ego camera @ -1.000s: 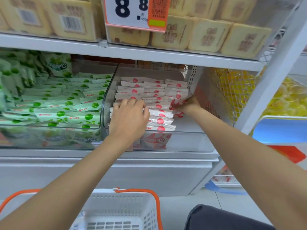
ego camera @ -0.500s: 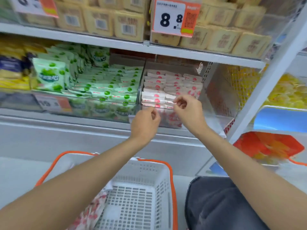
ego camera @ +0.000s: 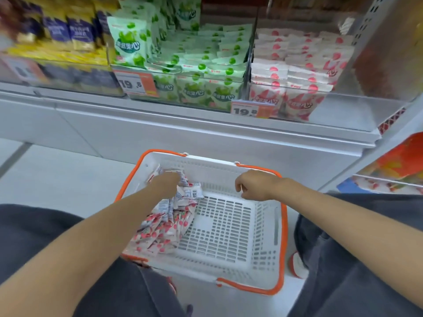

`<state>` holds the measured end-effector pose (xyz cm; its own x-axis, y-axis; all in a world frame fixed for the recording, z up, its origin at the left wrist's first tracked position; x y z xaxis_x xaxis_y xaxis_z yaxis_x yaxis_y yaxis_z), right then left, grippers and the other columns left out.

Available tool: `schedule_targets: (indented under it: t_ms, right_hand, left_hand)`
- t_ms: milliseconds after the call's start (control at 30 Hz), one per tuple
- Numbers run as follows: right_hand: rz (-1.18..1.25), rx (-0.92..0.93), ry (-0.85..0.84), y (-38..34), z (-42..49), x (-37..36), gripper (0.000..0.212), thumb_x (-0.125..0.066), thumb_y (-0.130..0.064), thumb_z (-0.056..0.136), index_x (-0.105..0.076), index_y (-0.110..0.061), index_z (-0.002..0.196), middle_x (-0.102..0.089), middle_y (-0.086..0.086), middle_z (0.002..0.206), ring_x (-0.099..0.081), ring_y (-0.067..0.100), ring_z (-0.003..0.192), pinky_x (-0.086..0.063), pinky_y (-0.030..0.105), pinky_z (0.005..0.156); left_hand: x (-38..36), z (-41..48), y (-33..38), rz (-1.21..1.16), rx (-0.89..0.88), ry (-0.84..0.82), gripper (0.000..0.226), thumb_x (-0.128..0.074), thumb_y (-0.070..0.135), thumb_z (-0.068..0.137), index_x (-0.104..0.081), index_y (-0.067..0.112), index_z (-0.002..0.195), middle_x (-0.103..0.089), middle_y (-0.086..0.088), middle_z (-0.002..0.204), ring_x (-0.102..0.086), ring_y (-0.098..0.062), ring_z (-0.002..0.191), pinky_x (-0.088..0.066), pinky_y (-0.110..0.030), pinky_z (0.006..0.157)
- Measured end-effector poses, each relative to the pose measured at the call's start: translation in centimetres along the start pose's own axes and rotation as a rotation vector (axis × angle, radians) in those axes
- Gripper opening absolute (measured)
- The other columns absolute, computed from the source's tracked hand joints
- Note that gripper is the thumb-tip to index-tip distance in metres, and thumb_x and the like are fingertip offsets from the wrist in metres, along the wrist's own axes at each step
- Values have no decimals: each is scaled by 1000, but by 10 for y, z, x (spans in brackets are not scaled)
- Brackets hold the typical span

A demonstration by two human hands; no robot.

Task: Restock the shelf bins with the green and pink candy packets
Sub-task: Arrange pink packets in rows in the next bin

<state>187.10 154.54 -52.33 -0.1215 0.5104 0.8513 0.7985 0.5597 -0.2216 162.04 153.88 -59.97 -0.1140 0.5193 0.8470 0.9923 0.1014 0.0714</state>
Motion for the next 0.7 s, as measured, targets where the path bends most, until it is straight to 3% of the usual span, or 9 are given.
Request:
schedule_targets:
  t_ms: [167,333,467,567,667,700]
  right_hand:
    - [-41,-3,-10,3,4,-3,30,-54,-18,94,-61,-18,123,-63,1,120,-58,18,107,-36,21,81]
    - [-51,1,10,5,3,-3,28,-55,-18,94,-61,-18,121,-64,-1,118,-58,17,106,-36,20,80]
    - [-41,5,14,4,-1,-6,27,-56,-20,93,-61,-19,120,-64,-2,116,-59,17,104,-38,21,80]
    - [-29,4,14,5,-5,-6,27,-57,-20,93,-62,-20,119,-64,-2,116,-59,17,103,-41,23,83]
    - [-19,-8,7,9,-10,-4,26,-56,-20,93,-62,-19,119,-63,-2,117,-58,17,103,-43,24,85]
    - [-18,-12,7,10,-12,-4,26,-56,-20,94,-61,-19,119,-63,-2,117,-58,17,104,-42,23,83]
  left_hand:
    - [-58,2,-33,189,4,-228,49,-45,13,100,-37,15,148,-42,-6,149,-43,-24,135,-36,-32,107]
    - [-60,2,-30,377,-14,-58,69,-48,-1,91,-23,23,151,-30,-7,153,-37,-26,137,-43,-39,100]
    - [-63,-1,-27,408,-11,-59,80,-52,-4,89,-12,20,154,-32,-6,151,-37,-28,137,-42,-41,103]
    - [-57,-3,-22,427,9,-56,76,-56,-4,87,-19,12,150,-40,-10,146,-48,-27,128,-45,-36,97]
    - [-62,-3,-26,501,-4,-134,45,-54,20,95,-44,6,137,-58,-13,131,-58,-13,86,-44,-21,67]
    - [-61,-4,-27,497,20,-157,44,-55,23,95,-47,7,135,-61,-12,127,-58,-12,85,-44,-20,70]
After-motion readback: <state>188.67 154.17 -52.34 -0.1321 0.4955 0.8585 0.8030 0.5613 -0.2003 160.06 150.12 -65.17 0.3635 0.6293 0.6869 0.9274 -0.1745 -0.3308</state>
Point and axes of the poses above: each hand's wrist, its own z-axis towards the middle knuckle, its own x-axis out of the back of the hand, y = z × x, the point moved 6 cm from there along z, towards the middle knuckle
